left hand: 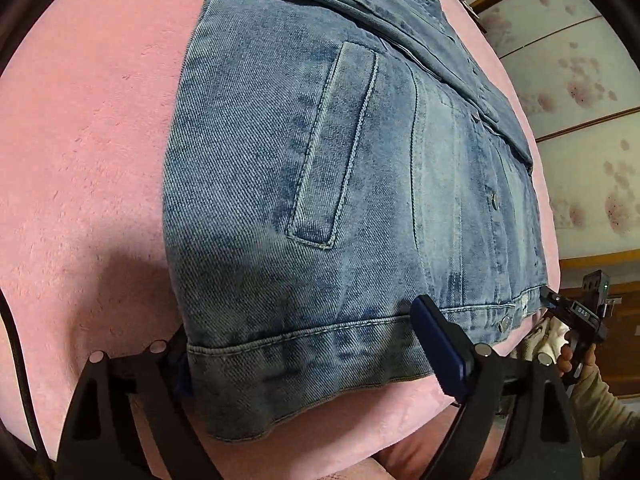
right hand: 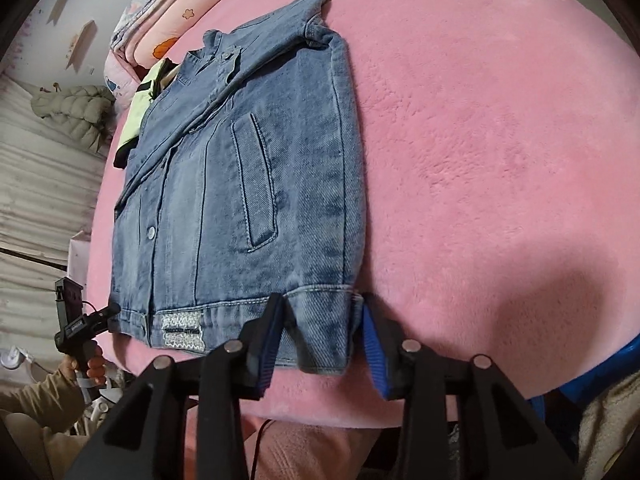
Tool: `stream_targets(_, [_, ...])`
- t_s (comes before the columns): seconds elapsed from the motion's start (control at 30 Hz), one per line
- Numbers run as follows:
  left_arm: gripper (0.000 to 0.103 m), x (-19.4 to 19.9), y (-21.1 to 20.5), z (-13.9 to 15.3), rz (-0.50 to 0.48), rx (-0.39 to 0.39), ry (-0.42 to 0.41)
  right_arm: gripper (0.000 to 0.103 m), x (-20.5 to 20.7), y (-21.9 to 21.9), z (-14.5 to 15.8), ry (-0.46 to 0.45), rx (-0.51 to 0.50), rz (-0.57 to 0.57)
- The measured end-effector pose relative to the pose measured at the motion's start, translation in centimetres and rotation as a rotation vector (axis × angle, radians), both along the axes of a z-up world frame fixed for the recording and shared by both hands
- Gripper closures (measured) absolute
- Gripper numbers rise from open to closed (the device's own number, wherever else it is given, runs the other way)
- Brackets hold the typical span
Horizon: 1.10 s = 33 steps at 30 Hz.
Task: Fold large clothes
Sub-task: 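Close both tools on the jacket hem corners, then lift the hem with both tools and fold it toward the collar, then open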
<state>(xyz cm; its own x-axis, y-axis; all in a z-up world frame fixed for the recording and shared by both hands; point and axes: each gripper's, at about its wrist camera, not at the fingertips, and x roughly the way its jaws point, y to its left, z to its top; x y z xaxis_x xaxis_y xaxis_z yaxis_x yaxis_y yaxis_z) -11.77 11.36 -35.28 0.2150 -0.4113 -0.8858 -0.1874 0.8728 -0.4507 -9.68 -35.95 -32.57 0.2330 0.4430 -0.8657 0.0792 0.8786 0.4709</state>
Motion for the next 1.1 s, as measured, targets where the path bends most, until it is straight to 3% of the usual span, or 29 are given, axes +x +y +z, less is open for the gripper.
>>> stream_targets(0.1, [0.011, 0.4, -0.2, -0.4, -0.015, 0.019, 0.016, 0.064, 0.5, 0.5, -0.7, 0.016, -0.04, 0.024])
stream_targets(0.17, [0.003, 0.6, -0.7, -0.6, -0.015, 0.022, 0.021, 0.063, 0.7, 0.6, -1.2, 0.02, -0.048, 0.02])
stream_targets(0.3, [0.003, 1.1, -1.6, -0.8, 0.009, 0.072, 0.044, 0.063, 0.6, 0.8, -1.7, 0.026, -0.057, -0.004])
stream_targets(0.33, [0.015, 1.2, -1.7, -0.7, 0.014, 0.087, 0.047, 0.064, 0.7, 0.8, -1.7, 0.034, -0.062, -0.008])
stream_targets(0.37, [0.039, 1.3, -1.7, -0.4, 0.022, 0.105, 0.048, 0.066, 0.8, 0.9, -1.6, 0.045, -0.065, -0.011])
stream_targets(0.4, [0.052, 1.4, -1.4, -0.2, 0.029, 0.104, 0.05, 0.068, 0.9, 0.9, -1.5, 0.055, -0.072, -0.011])
stream_targets(0.43, [0.072, 1.5, -1.0, 0.1, 0.041, 0.102, 0.062, 0.07, 1.0, 0.9, -1.3, 0.061, -0.081, -0.002])
stream_targets(0.47, [0.084, 1.5, -0.6, 0.3, 0.059, 0.108, 0.076, 0.074, 1.2, 1.1, -1.0, 0.063, -0.092, 0.011])
stream_targets(0.53, [0.089, 1.7, -0.3, 1.2, 0.061, 0.097, 0.088, 0.078, 1.5, 1.7, -0.3, 0.061, -0.123, 0.044])
stream_targets(0.63, [0.092, 2.0, -1.6, 3.6, 0.001, 0.161, 0.073, 0.083, 1.7, 2.7, 1.6, 0.036, -0.168, 0.094])
stream_targets(0.87, [0.093, 2.4, -3.2, 11.3, -0.025, 0.153, 0.038, 0.087, 2.2, 4.3, 9.3, -0.058, -0.103, 0.183])
stream_targets(0.97, [0.093, 3.4, -2.5, 13.6, 0.033, 0.109, 0.063, 0.087, 3.4, 4.8, 12.1, -0.083, -0.079, 0.201])
stream_targets(1.1, [0.093, 5.2, -0.2, 16.0, 0.183, -0.008, 0.059, 0.087, 5.9, 4.1, 14.7, -0.101, -0.018, 0.179])
